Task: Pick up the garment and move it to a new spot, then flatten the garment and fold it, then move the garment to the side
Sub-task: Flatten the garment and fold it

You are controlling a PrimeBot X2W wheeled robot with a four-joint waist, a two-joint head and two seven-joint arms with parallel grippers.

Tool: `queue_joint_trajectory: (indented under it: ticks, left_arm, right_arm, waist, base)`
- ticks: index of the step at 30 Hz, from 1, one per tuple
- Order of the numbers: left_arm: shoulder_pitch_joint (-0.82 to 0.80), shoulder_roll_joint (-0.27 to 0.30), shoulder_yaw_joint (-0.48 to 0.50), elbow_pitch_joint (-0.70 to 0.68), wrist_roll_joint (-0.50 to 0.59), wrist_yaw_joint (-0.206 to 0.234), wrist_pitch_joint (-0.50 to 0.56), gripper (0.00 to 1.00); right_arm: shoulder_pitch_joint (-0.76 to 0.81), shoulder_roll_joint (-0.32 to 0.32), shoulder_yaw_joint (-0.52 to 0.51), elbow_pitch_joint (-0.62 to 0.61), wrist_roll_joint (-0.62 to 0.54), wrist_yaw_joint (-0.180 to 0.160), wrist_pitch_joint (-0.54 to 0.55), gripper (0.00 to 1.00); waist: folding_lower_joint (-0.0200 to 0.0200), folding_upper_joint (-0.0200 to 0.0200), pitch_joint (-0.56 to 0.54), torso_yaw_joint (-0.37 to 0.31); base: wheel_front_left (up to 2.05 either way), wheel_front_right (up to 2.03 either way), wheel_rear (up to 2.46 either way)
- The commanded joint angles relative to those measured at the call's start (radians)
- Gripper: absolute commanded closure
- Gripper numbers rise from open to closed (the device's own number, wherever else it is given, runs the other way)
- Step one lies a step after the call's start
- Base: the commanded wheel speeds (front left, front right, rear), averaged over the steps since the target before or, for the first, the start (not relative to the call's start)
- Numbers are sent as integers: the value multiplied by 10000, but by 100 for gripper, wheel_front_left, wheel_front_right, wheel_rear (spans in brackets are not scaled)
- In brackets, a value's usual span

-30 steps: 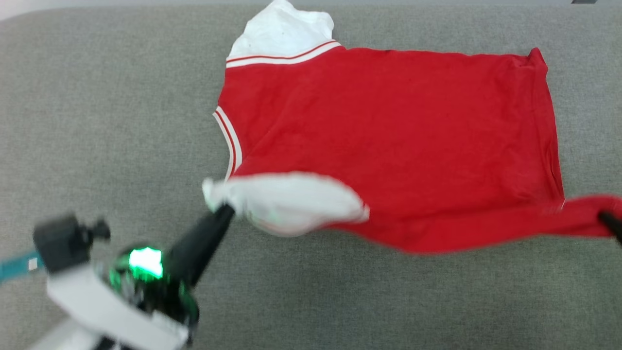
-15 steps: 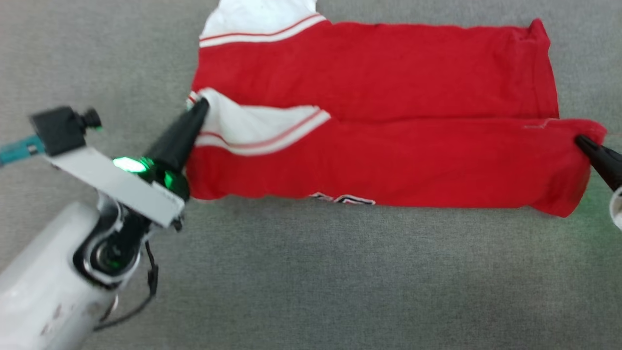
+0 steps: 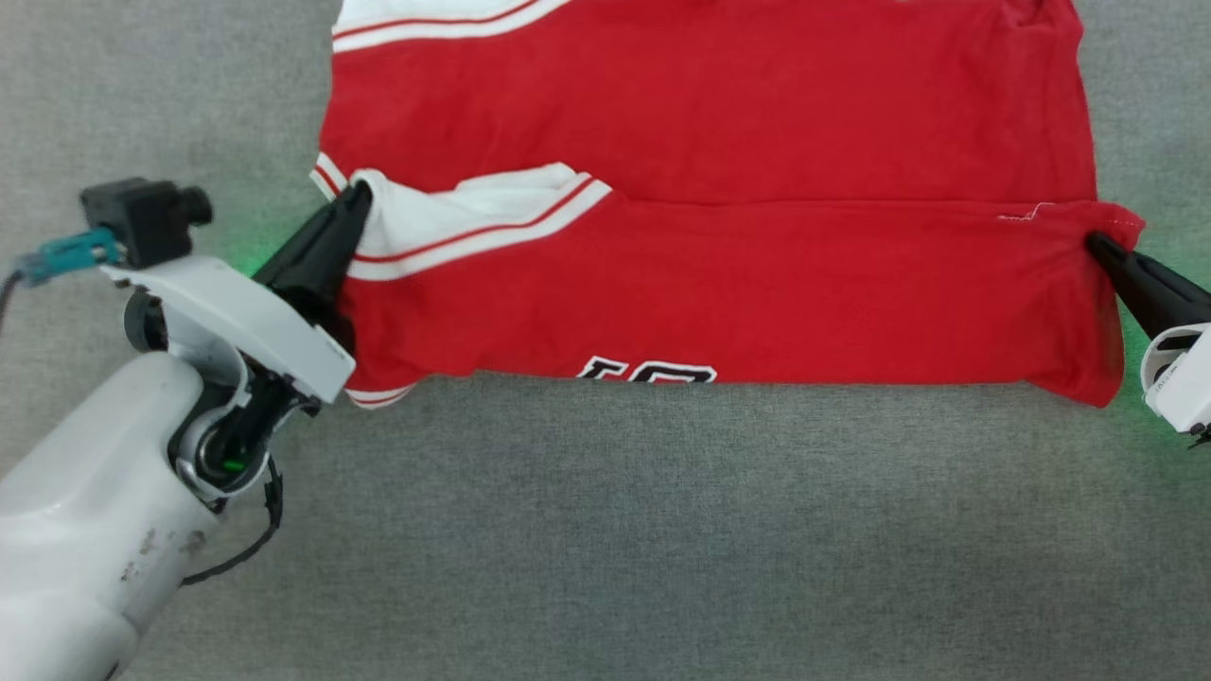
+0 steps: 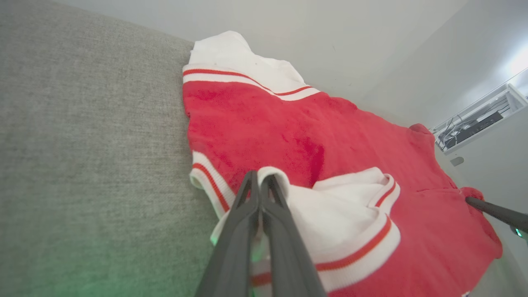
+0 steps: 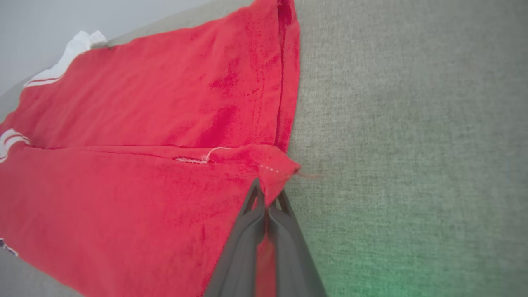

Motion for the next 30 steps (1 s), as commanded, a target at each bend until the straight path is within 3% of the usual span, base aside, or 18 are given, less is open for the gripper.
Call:
queue_joint_trajectory:
  ticks: [1,2,10,16,22,25,30]
  left_arm:
    - [-74,41,-237,161,161,15,-3,0]
    - [-168,70,-382,184,200,15,5,0]
    - [-1023,1034,-1437,197,747,13,961,0]
    - [-1387,1522,-2020,-562,162,318,3767,0]
    - [-1501,2043,-2594,-1910,-714,1038,6653,0]
    - [-1405,2113,-2701,-2213,-1172,1200,7404,0]
    - [-1188,2186,-2686,-2082,-1646,1208,7774,0]
  right_arm:
    - [-73,-64,70,114,-119,-16,-218,52]
    - [-54,-89,142,184,-139,-14,-401,0]
    - [407,-292,368,374,-2,-16,-1163,0]
    - [736,-382,254,257,134,-16,-1287,0]
    - [774,-350,243,23,73,-16,-1267,0]
    - [689,-315,248,-85,31,-16,-1280,0]
    - [548,-265,211,-236,-16,-16,-1379,0]
  waist:
    - [0,0,-308,110]
    - [0,0,-450,138]
    - [0,0,-1500,342]
    - [0,0,-1871,425]
    - [0,0,-1763,290]
    - [0,0,-1637,127]
    - [0,0,-1418,-167]
  base:
    - [0,0,0]
    - [0,0,0]
    - [0,0,0]
    - [0,0,0]
    - [0,0,0]
    - [0,0,0]
    - [0,0,0]
